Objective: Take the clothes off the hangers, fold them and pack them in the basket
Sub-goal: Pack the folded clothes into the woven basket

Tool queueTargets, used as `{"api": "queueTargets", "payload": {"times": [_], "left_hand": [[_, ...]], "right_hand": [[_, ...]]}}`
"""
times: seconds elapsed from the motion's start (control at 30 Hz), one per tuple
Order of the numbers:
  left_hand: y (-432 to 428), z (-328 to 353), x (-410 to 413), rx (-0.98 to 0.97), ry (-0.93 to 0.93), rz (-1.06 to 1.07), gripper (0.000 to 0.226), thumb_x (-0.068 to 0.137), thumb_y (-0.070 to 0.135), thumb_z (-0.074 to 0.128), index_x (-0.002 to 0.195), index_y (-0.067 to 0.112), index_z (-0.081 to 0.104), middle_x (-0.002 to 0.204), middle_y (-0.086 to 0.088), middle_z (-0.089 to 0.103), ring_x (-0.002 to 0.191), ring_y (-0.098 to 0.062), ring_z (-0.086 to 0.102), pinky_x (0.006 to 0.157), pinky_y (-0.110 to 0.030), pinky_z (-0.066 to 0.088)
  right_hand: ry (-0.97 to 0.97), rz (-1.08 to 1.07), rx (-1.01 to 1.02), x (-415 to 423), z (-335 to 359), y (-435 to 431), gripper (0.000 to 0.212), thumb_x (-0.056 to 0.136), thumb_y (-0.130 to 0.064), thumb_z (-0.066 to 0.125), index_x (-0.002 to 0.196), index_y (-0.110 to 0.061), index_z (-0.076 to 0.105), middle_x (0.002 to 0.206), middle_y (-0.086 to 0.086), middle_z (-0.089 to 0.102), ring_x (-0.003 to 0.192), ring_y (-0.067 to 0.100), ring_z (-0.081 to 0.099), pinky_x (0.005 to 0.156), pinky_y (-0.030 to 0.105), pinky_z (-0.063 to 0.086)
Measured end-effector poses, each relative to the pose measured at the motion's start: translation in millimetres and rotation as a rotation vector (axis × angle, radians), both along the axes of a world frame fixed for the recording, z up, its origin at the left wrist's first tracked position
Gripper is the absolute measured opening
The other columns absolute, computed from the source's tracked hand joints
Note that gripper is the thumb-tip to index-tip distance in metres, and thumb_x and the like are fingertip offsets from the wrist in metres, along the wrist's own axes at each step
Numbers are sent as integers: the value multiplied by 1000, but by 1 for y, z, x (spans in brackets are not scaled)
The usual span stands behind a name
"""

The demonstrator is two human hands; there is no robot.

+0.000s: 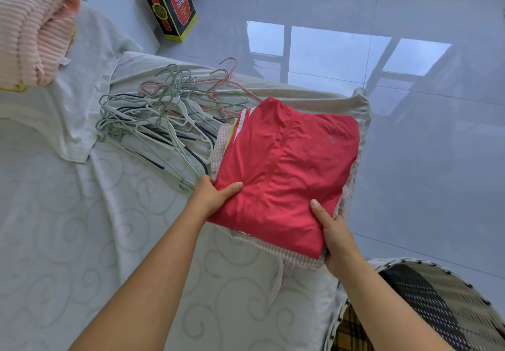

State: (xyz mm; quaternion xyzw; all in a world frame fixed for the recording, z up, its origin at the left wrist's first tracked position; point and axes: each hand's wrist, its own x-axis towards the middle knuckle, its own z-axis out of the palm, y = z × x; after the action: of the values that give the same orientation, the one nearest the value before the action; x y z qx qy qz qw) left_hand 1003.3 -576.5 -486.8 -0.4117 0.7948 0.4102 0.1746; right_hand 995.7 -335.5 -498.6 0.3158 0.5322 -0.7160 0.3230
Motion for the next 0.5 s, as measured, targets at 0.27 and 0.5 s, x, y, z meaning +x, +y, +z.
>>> {"api": "queueTargets", "payload": {"times": [0.27,0.5], "left_hand": [[-6,27,-19,353,-151,61,86,66,61,69,129,5,50,127,-8,57,112,-24,56,95,-31,44],[-12,44,-26,621,-87,179,39,69,38,73,98,13,64,83,-6,72,63,-16,67,57,-26,56]], "right_hand": [[-129,53,-4,-38,24,7,41,80,-30,70,112,-6,60,98,11,68,75,23,62,87,42,50],[-203,46,-92,-49,32,9,43,78,-34,71,113,-10,62,103,10,67,75,24,62,93,44,49]]}}
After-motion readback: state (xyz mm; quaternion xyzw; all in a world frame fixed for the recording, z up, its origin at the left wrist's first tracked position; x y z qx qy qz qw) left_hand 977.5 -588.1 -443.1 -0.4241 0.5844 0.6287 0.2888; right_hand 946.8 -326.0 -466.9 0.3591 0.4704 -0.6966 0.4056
